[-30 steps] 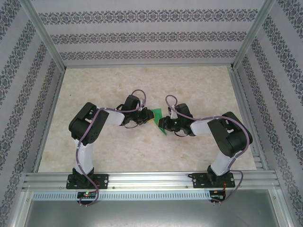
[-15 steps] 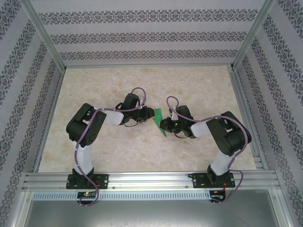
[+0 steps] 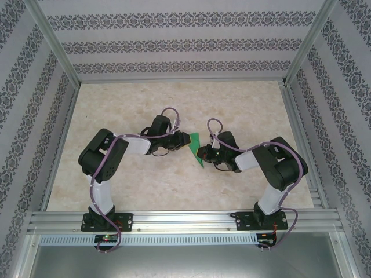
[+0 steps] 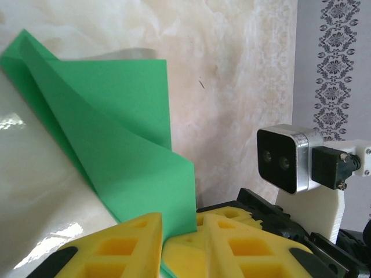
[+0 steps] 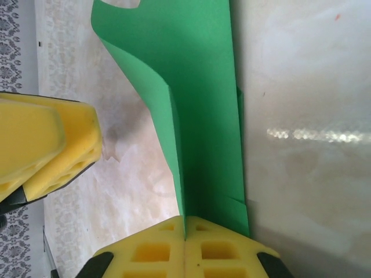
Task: Fold a paper plane with a square sheet of paper (pick it up from the middle)
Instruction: Fold the wing for the fifth time at the center of the table.
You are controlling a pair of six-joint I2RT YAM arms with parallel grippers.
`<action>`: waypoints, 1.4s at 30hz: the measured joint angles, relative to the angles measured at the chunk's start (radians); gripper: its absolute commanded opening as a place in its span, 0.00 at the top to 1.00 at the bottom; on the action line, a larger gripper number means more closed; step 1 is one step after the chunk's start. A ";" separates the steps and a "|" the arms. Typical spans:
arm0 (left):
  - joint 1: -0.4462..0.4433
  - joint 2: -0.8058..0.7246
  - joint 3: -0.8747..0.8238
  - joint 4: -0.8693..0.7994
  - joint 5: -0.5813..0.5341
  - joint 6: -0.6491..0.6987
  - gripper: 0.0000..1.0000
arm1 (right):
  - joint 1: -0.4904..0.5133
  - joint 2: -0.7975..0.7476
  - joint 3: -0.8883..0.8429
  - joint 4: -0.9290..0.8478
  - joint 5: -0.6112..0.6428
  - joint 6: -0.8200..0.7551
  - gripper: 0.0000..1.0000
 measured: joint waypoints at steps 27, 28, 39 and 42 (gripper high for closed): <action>-0.046 0.098 0.042 -0.013 -0.015 0.000 0.86 | -0.019 0.021 -0.035 0.113 -0.041 0.043 0.85; -0.046 0.098 0.048 -0.024 -0.018 0.000 0.86 | -0.019 0.010 -0.031 0.088 -0.042 0.034 0.84; -0.046 0.112 0.100 -0.108 -0.022 0.000 0.86 | -0.019 -0.105 -0.002 -0.185 -0.034 -0.068 0.80; -0.046 0.113 0.101 -0.112 -0.022 0.000 0.86 | -0.019 -0.127 -0.002 -0.227 -0.034 -0.080 0.82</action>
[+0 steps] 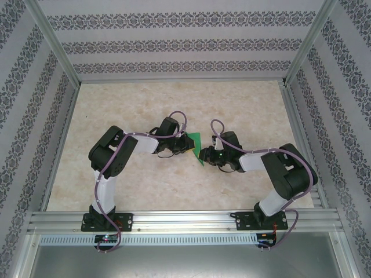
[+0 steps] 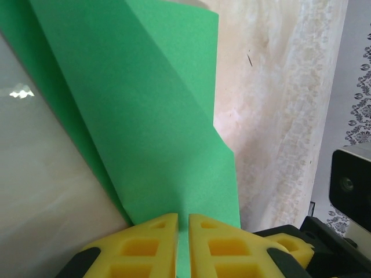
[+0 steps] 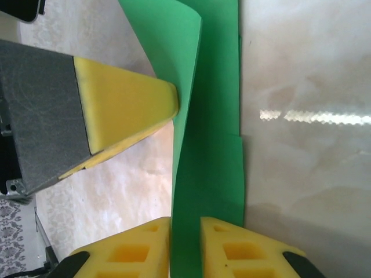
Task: Fold a paper plane with a square sheet of paper (pick it up from the middle)
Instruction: Fold the wing for the fifth time at the center of the table.
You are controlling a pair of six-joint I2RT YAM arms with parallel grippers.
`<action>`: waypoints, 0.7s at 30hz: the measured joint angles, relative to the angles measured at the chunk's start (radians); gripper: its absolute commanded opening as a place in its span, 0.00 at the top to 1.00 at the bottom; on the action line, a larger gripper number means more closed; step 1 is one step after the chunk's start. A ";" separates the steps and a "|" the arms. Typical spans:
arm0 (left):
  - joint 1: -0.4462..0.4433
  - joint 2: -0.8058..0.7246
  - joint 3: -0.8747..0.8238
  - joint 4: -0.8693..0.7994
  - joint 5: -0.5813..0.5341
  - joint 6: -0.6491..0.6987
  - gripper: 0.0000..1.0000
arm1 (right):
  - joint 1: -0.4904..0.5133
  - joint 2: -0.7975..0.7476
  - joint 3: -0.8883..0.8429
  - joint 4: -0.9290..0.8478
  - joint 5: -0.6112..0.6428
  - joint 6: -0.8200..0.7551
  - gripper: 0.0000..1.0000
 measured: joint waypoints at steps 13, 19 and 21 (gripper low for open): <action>0.000 -0.004 0.000 0.000 0.004 0.001 0.81 | 0.008 0.018 0.001 -0.034 0.000 -0.008 0.96; -0.001 -0.038 -0.002 0.001 0.003 0.012 0.77 | 0.008 0.028 -0.013 0.011 -0.002 0.021 0.99; -0.001 -0.063 -0.009 0.005 0.003 0.018 0.76 | 0.007 0.030 -0.020 0.029 -0.005 0.035 0.99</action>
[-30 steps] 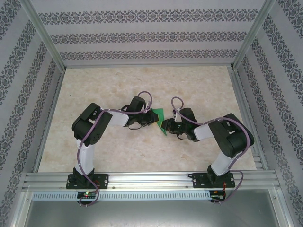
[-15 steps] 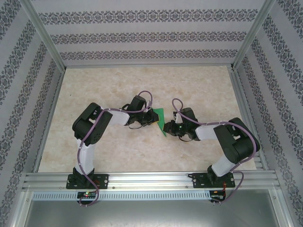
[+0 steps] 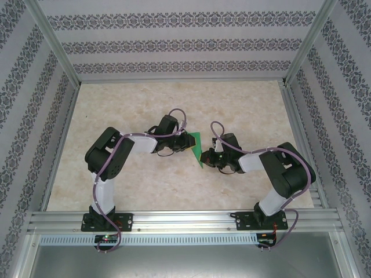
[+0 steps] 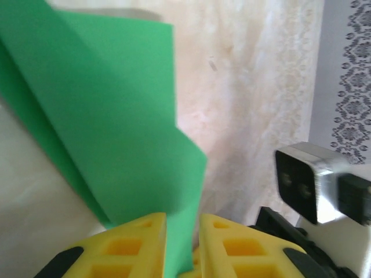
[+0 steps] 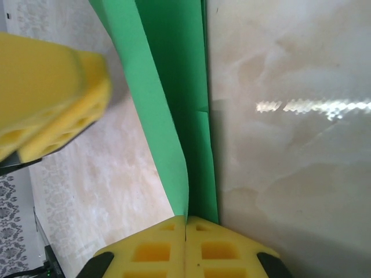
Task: Fold a paper plane with a square sheet of paper (pick it up from the middle)
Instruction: Fold the wing for the fifth time at the center of the table.
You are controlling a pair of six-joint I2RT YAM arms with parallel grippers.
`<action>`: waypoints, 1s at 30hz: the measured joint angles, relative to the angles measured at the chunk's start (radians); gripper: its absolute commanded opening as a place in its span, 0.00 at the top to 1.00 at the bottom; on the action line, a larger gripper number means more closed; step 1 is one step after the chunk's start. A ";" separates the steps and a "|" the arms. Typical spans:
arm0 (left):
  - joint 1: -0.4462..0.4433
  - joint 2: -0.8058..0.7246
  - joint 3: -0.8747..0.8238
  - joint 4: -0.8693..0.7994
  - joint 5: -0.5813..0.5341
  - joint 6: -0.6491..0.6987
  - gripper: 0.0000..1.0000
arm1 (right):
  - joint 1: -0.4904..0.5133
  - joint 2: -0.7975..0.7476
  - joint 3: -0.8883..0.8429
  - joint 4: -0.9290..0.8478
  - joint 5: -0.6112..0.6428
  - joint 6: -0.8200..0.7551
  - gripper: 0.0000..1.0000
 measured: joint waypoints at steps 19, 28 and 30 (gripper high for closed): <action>-0.028 -0.011 -0.045 0.051 0.005 0.028 0.79 | -0.034 0.039 -0.005 0.051 -0.074 0.089 1.00; -0.035 0.039 -0.013 0.028 0.005 0.032 0.80 | -0.035 0.042 0.029 -0.023 -0.082 0.060 0.99; -0.036 0.039 -0.004 0.020 0.005 0.032 0.81 | -0.039 0.045 0.035 -0.032 -0.089 0.055 0.98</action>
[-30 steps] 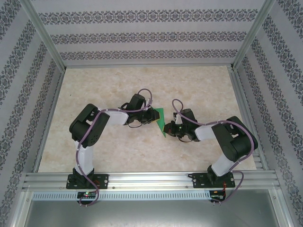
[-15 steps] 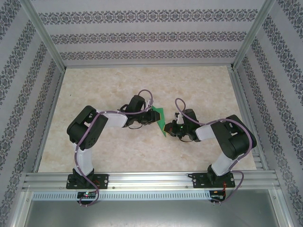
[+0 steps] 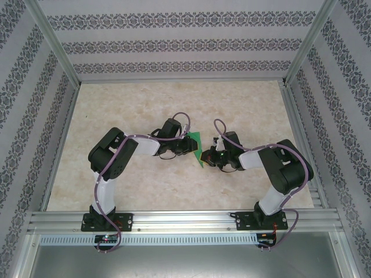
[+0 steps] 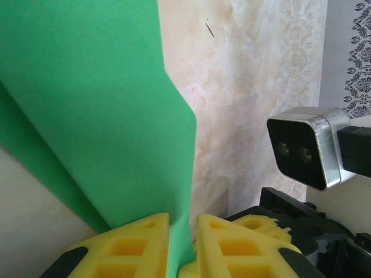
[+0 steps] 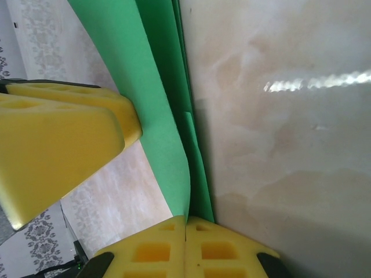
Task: Fold a paper plane with a square sheet of paper (pick it up from the middle)
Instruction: Fold the wing for the fifth time at the center of the table.
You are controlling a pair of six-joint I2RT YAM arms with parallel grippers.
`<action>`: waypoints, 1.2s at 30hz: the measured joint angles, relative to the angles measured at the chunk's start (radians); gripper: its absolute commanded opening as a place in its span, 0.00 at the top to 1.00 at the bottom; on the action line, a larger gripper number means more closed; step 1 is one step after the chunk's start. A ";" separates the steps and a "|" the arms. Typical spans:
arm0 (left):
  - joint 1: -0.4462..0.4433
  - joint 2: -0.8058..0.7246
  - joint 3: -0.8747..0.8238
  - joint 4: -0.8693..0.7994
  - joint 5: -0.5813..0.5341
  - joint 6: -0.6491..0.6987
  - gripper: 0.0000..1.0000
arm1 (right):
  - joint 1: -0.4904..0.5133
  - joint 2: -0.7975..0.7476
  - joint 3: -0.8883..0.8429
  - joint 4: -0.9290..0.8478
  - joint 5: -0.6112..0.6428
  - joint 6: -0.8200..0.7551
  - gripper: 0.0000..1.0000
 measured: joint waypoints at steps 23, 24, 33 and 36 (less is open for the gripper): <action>-0.001 0.023 0.062 -0.132 -0.032 0.029 0.83 | -0.002 -0.001 0.028 -0.061 -0.011 -0.027 0.88; -0.002 0.023 0.066 -0.138 -0.034 0.030 0.83 | -0.001 -0.005 0.028 -0.065 -0.010 -0.029 0.87; -0.002 0.025 0.074 -0.160 -0.042 0.033 0.84 | 0.006 -0.074 0.031 -0.185 0.004 -0.078 0.86; -0.002 0.026 0.074 -0.160 -0.042 0.033 0.84 | 0.006 -0.078 0.029 -0.207 0.004 -0.087 0.88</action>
